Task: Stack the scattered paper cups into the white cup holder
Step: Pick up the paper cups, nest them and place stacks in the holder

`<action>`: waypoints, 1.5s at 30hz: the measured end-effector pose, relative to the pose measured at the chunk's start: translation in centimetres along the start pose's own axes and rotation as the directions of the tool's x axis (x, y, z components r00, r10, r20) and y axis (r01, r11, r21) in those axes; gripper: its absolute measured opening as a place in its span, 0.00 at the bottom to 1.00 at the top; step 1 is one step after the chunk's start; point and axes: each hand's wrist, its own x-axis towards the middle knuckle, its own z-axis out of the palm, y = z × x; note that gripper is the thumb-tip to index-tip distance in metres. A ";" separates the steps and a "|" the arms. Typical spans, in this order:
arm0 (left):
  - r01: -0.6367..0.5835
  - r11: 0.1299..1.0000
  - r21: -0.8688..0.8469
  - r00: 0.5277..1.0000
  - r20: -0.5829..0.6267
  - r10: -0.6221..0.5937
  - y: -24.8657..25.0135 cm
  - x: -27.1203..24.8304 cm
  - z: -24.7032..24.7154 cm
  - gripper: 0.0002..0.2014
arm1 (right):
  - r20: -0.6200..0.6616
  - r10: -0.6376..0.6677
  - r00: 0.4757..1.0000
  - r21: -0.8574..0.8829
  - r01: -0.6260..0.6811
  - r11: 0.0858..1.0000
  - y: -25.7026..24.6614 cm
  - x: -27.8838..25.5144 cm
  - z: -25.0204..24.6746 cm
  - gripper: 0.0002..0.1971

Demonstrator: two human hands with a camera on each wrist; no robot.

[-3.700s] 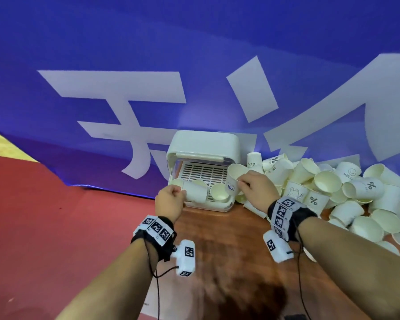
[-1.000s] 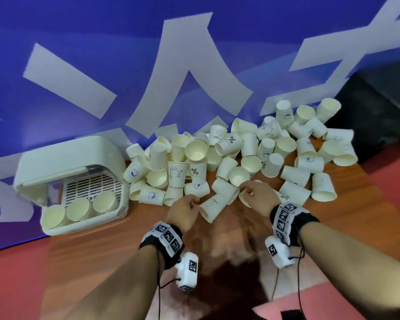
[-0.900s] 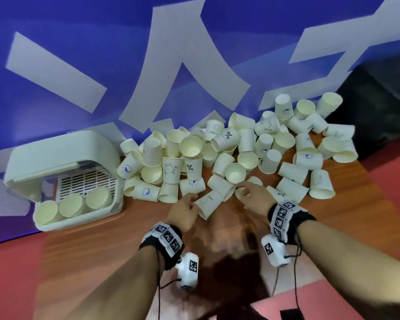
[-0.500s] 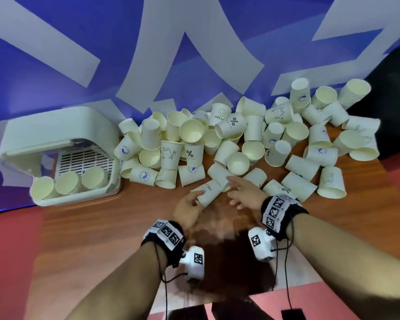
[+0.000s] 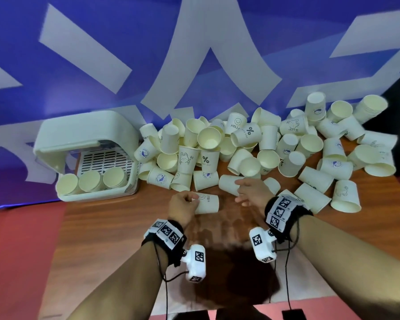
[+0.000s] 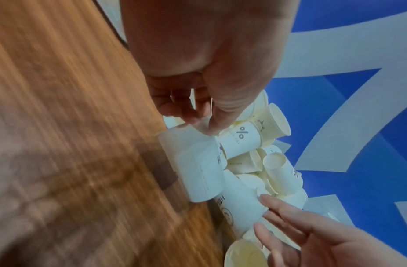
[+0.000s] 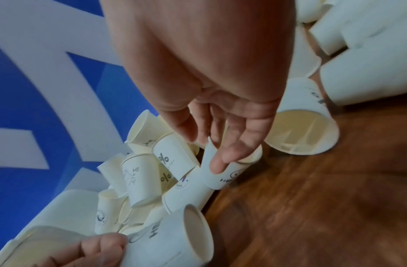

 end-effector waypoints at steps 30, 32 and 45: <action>-0.107 0.992 0.067 0.906 -0.404 0.125 -3.1 0.5 -29.1 0.05 | 0.150 -0.530 0.835 -0.397 0.541 0.741 -16.5 -3.0 23.1 0.03; -0.110 0.992 0.059 0.893 -0.433 0.125 -3.9 0.8 -30.7 0.06 | 0.177 -0.549 0.817 -0.424 0.566 0.706 -16.9 -2.9 24.7 0.08; -0.237 0.925 0.296 0.874 -0.352 0.336 -6.8 4.7 -33.9 0.02 | 0.356 -0.609 0.709 -0.646 0.658 0.388 -16.3 0.1 30.3 0.10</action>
